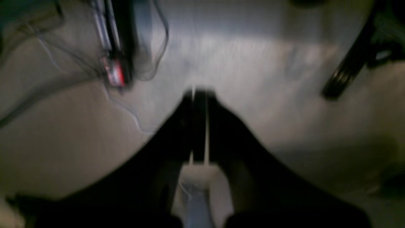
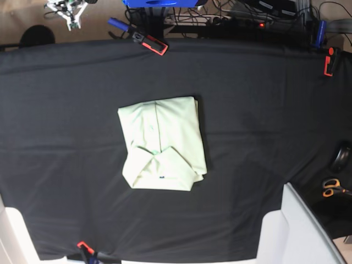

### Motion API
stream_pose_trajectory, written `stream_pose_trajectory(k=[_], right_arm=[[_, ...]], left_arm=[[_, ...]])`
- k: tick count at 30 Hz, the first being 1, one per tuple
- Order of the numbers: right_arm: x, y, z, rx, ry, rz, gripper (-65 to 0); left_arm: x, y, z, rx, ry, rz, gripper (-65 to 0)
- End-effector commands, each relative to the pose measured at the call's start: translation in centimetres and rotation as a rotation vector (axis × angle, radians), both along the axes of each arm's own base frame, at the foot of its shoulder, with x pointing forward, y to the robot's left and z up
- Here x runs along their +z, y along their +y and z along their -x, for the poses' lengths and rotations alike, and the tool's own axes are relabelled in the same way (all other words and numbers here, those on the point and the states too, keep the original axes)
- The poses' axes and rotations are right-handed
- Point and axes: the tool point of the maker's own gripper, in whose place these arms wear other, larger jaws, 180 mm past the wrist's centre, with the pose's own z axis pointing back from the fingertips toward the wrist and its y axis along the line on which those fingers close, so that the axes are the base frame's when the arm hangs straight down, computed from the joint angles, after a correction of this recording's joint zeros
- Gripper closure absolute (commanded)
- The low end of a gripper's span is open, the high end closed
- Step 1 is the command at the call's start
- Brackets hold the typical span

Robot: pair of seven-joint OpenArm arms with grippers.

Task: Fold the T-shirt properly

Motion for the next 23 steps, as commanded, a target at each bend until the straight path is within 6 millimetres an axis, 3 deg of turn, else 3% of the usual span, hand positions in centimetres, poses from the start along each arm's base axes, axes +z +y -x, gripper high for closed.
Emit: stream_pose_trajectory(k=[1, 5, 9, 13, 18, 23], right_arm=[[0.1, 0.0, 1.4, 0.007, 0.009, -0.027, -1.3], [0.5, 1.2, 0.7, 0.006, -0.097, -0.138, -1.5], [0.7, 0.7, 1.3, -0.002, -0.096, -0.137, -1.6], [0.8, -0.6, 1.4, 0.004, -0.092, -0.117, -1.6], [0.9, -1.1, 1.4, 0.004, -0.091, -0.109, -1.6], [0.9, -1.3, 1.4, 0.003, -0.092, -0.105, -1.6]], left_arm=[[-0.1, 1.5, 0.1, 0.044, -0.002, -0.03, 0.0], [-0.3, 3.5, -2.6, 0.168, -0.057, -0.062, 0.0], [-0.1, 5.9, -5.5, 0.166, -0.141, -0.089, 0.0], [0.0, 7.3, -5.3, 0.176, -0.136, -0.111, 0.0], [-0.2, 7.3, -3.8, 0.178, -0.093, -0.117, 0.0], [-0.2, 7.0, -3.6, 0.182, -0.093, -0.113, 0.0]])
